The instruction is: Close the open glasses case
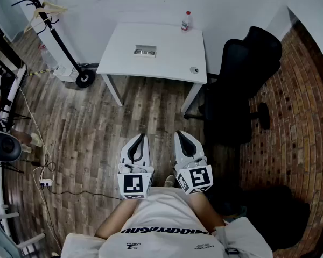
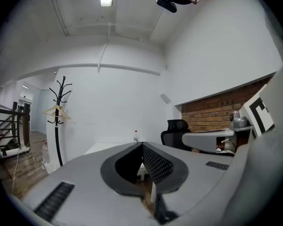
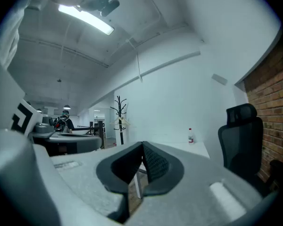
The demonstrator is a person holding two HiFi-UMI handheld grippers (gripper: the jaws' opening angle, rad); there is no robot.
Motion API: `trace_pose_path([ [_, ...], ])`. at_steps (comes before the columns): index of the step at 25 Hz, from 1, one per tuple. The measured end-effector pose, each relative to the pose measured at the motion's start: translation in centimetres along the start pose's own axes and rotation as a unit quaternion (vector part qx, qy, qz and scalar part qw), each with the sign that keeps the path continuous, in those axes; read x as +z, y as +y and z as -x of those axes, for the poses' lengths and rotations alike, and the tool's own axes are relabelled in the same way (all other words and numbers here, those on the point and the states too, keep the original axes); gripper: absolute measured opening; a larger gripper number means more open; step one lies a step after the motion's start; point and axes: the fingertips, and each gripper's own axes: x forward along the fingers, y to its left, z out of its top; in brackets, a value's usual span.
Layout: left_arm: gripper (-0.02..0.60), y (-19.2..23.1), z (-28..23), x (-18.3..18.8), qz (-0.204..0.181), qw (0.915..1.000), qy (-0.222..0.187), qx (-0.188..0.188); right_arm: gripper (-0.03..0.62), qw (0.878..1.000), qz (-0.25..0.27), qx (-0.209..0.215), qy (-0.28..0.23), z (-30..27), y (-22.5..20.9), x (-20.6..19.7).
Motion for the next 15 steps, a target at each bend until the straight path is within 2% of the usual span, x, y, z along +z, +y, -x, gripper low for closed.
trace_pose_path([
  [10,-0.003,3.6,0.3,0.0,0.007,0.9997,-0.008,-0.02,-0.009,1.0,-0.001,-0.006,-0.001,-2.5,3.1,0.0],
  [15,-0.003,6.1,0.2,-0.2,0.023,0.9983,-0.009,-0.053,-0.009,1.0,0.005,-0.012,-0.006,-4.7,5.3,0.1],
])
